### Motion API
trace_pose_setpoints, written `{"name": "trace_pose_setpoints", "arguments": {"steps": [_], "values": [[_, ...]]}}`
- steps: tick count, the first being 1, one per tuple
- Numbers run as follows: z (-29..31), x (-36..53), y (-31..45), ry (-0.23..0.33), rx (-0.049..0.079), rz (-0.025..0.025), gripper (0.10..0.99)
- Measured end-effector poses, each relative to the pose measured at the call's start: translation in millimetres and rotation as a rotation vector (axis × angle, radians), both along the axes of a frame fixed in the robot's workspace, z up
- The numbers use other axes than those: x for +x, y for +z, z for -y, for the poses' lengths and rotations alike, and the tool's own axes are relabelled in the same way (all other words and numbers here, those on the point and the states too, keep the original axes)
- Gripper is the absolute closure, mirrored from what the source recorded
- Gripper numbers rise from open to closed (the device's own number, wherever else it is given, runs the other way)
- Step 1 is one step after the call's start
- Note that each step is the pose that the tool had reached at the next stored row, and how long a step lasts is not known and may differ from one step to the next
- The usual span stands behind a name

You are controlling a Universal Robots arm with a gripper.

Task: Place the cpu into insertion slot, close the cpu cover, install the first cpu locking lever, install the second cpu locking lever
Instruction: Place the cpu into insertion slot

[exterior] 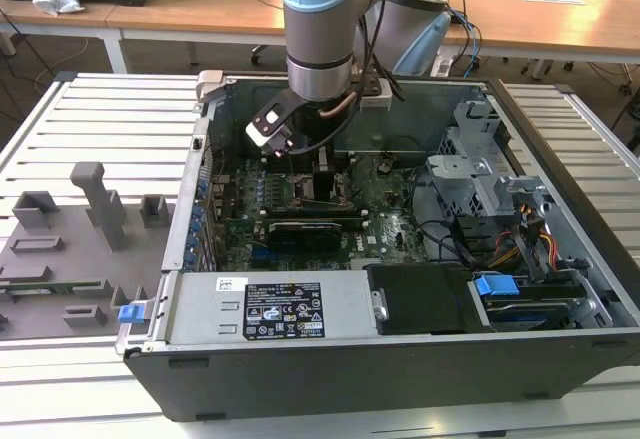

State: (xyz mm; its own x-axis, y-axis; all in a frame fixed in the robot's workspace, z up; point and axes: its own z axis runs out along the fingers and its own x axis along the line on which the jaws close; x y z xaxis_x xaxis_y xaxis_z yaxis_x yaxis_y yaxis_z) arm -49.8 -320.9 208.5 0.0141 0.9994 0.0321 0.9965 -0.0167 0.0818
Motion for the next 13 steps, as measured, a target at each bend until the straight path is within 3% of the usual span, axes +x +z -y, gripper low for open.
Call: {"name": "trace_pose_setpoints", "arguments": {"steps": [2,3,4,5,6,8,13], "values": [[0.0,0.0,0.2,0.000,0.000,0.0000,0.690],[0.0,0.0,0.4,0.000,0.000,0.0000,0.690],[0.0,0.0,0.6,0.000,0.000,0.0001,0.749],[0.0,0.0,0.9,0.000,0.000,0.0000,0.871],[0.0,0.0,1.0,0.000,0.000,0.0000,0.929],[0.0,0.0,1.2,0.000,0.000,0.0000,0.980],[0.0,0.3,1.6,-0.014,0.000,-0.0008,0.980]]}}
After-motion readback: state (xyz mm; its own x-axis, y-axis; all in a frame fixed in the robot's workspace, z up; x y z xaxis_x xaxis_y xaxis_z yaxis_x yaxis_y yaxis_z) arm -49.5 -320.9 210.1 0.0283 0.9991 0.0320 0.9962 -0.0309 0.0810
